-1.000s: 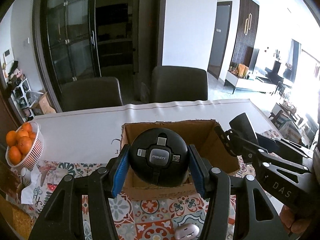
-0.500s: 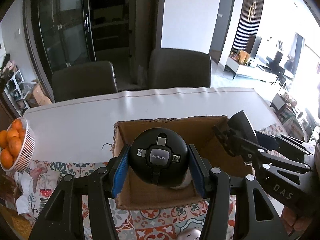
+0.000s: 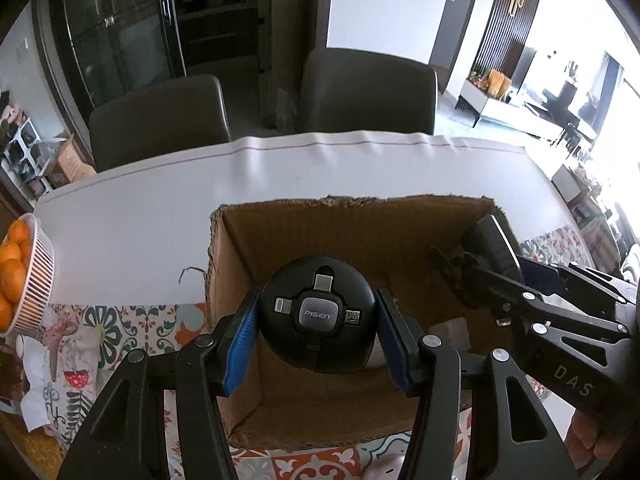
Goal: Organize rigid objects
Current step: 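Open both grippers to drop the items into the box, then withdraw both grippers from the box and lower toward the remaining items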
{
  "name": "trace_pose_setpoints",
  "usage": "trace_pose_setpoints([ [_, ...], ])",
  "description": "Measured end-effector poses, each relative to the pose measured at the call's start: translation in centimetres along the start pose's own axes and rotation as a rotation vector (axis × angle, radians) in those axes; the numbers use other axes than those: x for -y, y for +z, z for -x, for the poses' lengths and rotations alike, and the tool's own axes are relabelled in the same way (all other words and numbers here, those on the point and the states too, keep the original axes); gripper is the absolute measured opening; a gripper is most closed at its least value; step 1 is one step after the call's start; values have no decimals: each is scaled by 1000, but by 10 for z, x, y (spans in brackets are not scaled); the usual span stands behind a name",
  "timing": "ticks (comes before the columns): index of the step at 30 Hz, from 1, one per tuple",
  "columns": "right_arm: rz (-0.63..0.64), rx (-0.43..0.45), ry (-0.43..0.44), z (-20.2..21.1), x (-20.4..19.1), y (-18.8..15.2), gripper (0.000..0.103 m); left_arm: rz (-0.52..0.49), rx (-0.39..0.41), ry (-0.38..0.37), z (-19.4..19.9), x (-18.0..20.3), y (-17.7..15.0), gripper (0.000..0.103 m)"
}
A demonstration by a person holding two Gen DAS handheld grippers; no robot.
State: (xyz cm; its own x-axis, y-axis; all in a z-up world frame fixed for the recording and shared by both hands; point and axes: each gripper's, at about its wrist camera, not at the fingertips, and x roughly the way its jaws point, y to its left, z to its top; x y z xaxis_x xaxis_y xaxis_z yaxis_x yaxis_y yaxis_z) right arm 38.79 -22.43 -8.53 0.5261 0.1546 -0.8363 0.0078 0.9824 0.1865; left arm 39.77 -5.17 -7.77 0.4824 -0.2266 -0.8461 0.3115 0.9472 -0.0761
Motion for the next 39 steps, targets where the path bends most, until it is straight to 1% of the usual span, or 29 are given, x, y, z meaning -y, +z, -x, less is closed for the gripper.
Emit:
trace_pose_setpoints([
  [2,-2,-6,0,-3,2,-1,37,3,-8,-5,-1,-1,0,56],
  [3,-4,-7,-3,-3,2,-2,38,2,0,-6,0,-1,-1,57],
  [4,-2,-4,-8,-3,2,-2,38,0,8,-2,2,-1,-2,63],
  [6,-5,4,-17,0,3,-2,42,0,23,4,5,-2,-1,70],
  [8,-17,4,-20,2,6,-1,43,-1,35,9,9,-1,-1,70],
  [14,-7,75,-65,28,2,-7,44,-3,83,35,31,3,-8,71],
  [17,-10,100,-75,40,1,-10,44,1,107,57,45,5,-14,72],
  [21,-11,142,-87,57,0,-17,48,-7,154,95,64,9,-24,72],
  [24,-6,167,-95,69,-1,-22,48,-13,173,108,75,13,-28,73],
  [30,-14,202,-86,90,0,-29,51,-14,208,101,97,19,-40,74],
  [39,-5,232,-93,115,1,-49,58,-8,206,79,114,32,-61,76],
])
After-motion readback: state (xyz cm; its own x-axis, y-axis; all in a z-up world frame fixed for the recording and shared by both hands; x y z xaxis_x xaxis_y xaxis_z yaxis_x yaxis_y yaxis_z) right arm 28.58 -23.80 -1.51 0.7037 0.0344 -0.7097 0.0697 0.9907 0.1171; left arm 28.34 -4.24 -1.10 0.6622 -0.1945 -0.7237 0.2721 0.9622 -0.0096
